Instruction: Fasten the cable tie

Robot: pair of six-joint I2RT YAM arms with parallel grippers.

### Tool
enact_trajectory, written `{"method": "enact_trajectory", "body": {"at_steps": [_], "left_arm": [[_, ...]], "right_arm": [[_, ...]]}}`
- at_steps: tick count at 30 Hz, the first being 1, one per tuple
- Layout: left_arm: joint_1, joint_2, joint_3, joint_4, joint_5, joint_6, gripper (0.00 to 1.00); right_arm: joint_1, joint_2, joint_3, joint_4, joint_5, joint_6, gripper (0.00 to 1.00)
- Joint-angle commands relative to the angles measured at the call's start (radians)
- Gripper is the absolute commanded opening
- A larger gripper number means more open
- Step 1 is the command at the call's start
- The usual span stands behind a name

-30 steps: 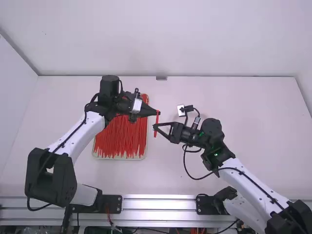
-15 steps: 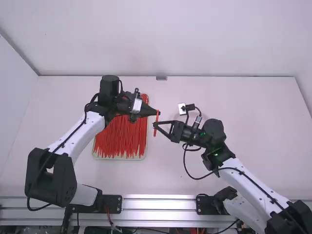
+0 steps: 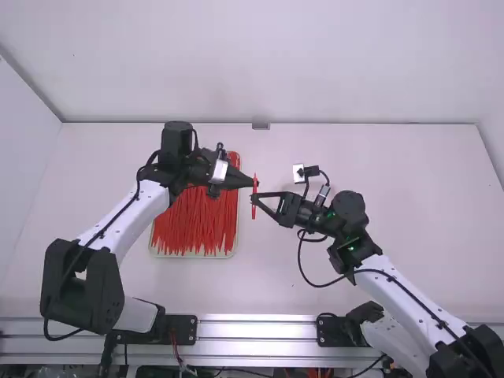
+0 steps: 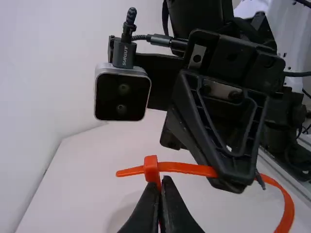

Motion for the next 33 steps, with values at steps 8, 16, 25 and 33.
{"method": "enact_trajectory", "body": {"at_steps": [8,16,25,33], "left_arm": [[-0.027,-0.002,0.009,0.004,0.066,0.077,0.01],[-0.038,-0.002,0.009,0.029,0.066,0.08,0.01],[-0.071,-0.004,0.009,0.041,0.066,0.17,0.01],[-0.079,-0.004,0.009,0.044,0.066,0.233,0.01]], "right_arm": [[0.011,-0.006,0.032,0.089,0.054,0.031,0.0],[0.009,-0.006,0.032,0.088,0.078,0.031,0.0],[-0.008,-0.006,0.032,0.095,0.112,0.033,0.0],[-0.045,-0.006,0.032,0.102,0.108,0.057,0.0]]}}
